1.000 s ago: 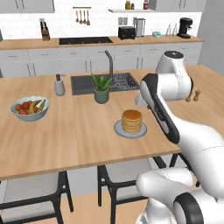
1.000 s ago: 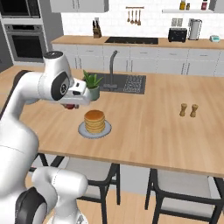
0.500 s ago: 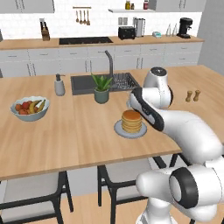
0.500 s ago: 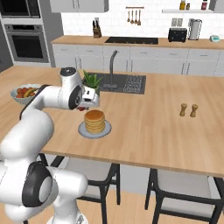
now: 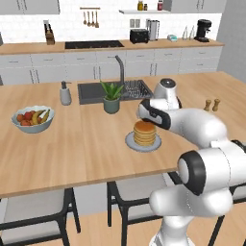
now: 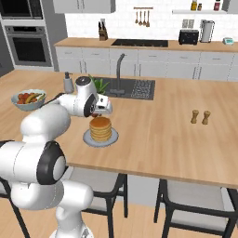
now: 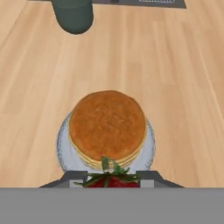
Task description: Take the strawberry from the fridge and place it on top of the pancake, located on the dining counter.
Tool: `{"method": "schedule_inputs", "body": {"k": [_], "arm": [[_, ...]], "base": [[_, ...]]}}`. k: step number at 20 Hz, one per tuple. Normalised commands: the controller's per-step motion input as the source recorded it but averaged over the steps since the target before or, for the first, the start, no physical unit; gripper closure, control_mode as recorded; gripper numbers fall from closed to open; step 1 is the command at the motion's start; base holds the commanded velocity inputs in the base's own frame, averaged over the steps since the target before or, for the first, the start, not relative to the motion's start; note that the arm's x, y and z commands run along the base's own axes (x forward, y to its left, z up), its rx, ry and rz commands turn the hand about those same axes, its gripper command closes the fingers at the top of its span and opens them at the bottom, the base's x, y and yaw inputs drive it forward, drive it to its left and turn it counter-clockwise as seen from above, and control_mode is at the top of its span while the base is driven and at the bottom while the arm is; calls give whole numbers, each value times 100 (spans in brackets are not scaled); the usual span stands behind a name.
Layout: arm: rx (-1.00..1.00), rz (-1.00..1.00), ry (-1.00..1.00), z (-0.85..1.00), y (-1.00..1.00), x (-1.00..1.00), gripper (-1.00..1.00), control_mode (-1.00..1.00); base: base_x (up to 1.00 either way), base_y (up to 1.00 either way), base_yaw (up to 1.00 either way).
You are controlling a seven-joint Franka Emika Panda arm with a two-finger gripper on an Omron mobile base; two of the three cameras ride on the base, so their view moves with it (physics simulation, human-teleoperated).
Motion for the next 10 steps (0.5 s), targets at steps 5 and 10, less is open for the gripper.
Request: {"method": "schedule_inputs", "body": {"k": [5, 10], "arm": [[0, 0, 5, -30, 15, 15, 100, -100], [0, 0, 1, -24, 0, 32, 100, -100]], "base": [[0, 0, 0], [0, 0, 0]]}}
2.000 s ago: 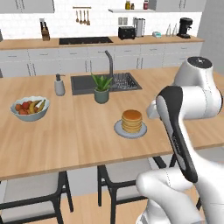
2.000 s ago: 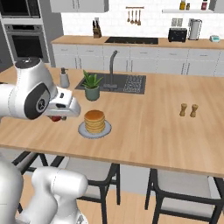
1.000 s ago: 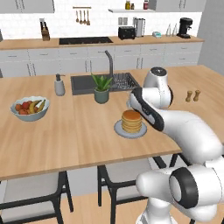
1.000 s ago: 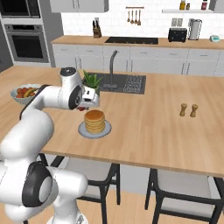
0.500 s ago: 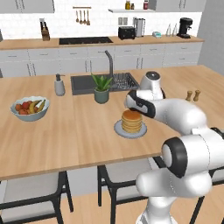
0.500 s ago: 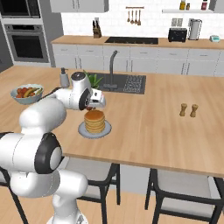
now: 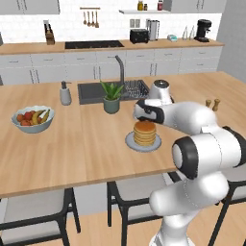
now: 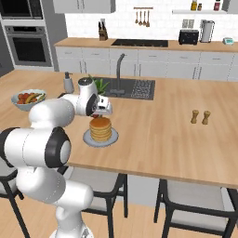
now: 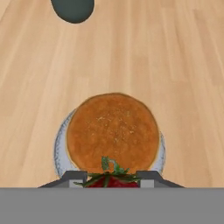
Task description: Take the strawberry from the fridge and place it on top of the pancake, located on the dining counter.
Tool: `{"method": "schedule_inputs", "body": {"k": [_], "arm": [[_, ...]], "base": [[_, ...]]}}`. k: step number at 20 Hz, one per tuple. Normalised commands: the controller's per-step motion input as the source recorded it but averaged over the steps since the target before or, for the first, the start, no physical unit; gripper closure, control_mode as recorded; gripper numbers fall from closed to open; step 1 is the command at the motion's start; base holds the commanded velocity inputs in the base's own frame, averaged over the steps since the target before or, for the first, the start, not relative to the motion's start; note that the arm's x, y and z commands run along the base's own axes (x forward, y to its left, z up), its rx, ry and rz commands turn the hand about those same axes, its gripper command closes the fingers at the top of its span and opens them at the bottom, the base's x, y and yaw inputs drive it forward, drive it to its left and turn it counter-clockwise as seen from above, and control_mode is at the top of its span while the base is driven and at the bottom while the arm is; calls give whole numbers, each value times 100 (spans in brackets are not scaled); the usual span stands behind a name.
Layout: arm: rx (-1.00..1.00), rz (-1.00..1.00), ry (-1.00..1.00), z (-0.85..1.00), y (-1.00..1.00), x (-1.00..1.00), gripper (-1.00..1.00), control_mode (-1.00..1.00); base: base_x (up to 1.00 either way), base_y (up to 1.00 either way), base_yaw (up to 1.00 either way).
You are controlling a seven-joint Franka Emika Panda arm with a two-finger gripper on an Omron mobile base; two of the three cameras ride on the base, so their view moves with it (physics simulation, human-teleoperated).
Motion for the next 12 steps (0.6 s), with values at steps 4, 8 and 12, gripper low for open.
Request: {"method": "schedule_inputs", "body": {"k": [4, 8, 12], "arm": [[0, 0, 2, -28, 0, 26, 100, -100], [0, 0, 4, -24, 0, 23, 100, -100], [0, 0, 4, -15, 0, 3, 100, -100]], "base": [[0, 0, 0], [0, 0, 0], [0, 0, 0]]}}
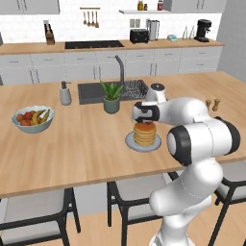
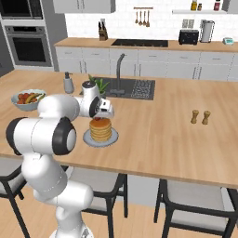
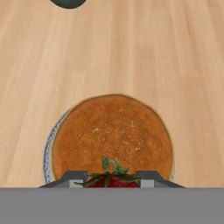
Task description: Take the strawberry from the fridge and place it on top of the pancake, located on the dining counter.
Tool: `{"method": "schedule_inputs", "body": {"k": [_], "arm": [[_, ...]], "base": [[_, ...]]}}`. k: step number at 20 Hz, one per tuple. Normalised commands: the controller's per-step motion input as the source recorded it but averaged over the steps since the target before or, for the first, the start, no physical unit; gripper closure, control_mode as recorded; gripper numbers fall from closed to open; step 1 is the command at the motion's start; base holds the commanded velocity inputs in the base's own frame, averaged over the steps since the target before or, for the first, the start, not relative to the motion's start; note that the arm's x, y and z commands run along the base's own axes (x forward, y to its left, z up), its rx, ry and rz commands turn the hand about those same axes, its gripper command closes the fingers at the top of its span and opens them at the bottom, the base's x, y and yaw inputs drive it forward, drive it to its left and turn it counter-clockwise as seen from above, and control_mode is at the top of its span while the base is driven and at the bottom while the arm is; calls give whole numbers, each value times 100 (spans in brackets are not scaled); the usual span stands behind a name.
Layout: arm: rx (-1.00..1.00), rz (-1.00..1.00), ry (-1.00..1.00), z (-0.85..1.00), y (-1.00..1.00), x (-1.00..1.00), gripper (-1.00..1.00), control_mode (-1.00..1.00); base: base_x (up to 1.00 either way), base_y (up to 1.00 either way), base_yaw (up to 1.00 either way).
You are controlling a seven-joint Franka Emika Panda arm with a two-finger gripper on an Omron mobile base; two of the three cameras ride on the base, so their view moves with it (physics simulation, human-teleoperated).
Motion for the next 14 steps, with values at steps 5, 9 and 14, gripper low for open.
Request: {"method": "schedule_inputs", "body": {"k": [5, 9, 14], "arm": [[0, 0, 4, -11, 0, 0, 100, -100], [0, 0, 1, -1, 0, 0, 100, -100], [0, 0, 0, 0, 0, 0, -100, -100]], "base": [[0, 0, 0], [0, 0, 0], [0, 0, 0]]}}
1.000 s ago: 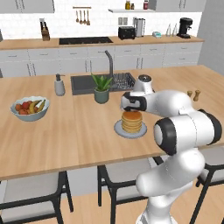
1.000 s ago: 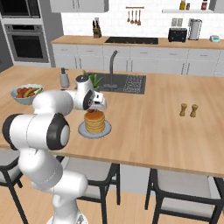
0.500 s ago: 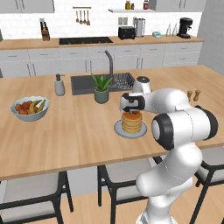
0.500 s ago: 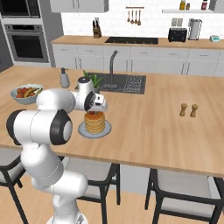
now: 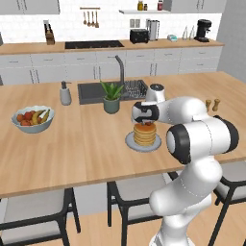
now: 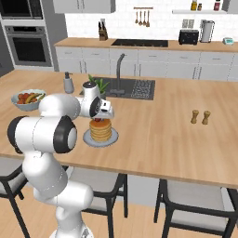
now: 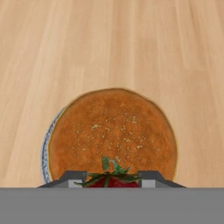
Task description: Take the strawberry from the fridge and place it on top of the pancake, located on the dining counter.
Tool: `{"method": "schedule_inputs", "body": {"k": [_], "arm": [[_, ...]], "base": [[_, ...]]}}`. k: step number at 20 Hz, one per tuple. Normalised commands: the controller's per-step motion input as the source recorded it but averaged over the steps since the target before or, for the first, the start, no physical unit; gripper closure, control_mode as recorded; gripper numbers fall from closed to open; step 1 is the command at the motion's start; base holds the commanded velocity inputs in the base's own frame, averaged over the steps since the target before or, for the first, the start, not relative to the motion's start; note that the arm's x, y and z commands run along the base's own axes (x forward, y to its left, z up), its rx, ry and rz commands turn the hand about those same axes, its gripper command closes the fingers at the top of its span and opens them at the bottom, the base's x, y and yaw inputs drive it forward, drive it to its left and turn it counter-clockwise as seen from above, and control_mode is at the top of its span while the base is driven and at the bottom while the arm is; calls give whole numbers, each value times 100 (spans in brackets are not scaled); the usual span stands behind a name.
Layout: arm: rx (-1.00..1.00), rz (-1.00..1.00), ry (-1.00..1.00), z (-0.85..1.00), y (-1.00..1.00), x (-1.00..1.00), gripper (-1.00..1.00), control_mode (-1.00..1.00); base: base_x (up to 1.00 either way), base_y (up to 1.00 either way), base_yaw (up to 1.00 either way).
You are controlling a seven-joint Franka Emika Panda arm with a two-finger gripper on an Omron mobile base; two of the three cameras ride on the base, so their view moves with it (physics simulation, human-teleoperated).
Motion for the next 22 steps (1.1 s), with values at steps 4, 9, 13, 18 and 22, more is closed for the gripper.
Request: {"method": "schedule_inputs", "body": {"k": [4, 9, 13, 18, 22], "arm": [[0, 0, 0, 0, 0, 0, -100, -100], [0, 0, 0, 0, 0, 0, -100, -100], [0, 0, 0, 0, 0, 0, -100, -100], [0, 0, 0, 0, 0, 0, -100, -100], [-1, 1, 2, 41, 0, -5, -100, -100]], "base": [[0, 0, 0], [0, 0, 0], [0, 0, 0], [0, 0, 0], [0, 0, 0]]}}
